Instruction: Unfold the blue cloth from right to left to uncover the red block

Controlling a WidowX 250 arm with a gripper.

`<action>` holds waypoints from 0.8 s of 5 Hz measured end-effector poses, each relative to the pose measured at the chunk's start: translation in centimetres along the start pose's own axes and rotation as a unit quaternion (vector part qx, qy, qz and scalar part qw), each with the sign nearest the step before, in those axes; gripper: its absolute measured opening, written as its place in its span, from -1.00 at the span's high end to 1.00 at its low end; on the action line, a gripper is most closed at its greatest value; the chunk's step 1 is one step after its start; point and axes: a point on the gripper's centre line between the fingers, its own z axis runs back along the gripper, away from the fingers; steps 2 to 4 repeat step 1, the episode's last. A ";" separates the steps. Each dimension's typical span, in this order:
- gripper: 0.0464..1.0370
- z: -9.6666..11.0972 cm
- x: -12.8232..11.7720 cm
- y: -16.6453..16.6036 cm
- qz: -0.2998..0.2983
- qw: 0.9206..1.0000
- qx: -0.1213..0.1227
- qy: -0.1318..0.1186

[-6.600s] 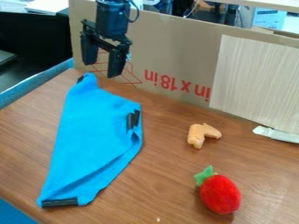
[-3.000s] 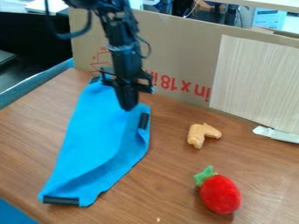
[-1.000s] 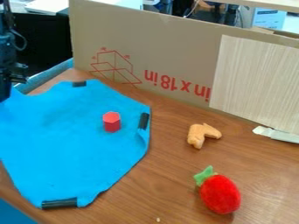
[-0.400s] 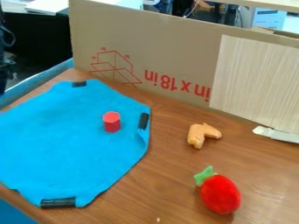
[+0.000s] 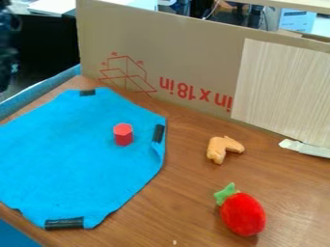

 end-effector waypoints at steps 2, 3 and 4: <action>-0.93 4.8 0.4 -4.9 -0.124 0.992 0.015 -0.033; -0.93 4.8 0.4 -4.9 -0.124 0.992 0.015 -0.033; -0.93 4.8 0.4 -4.9 -0.124 0.992 0.015 -0.033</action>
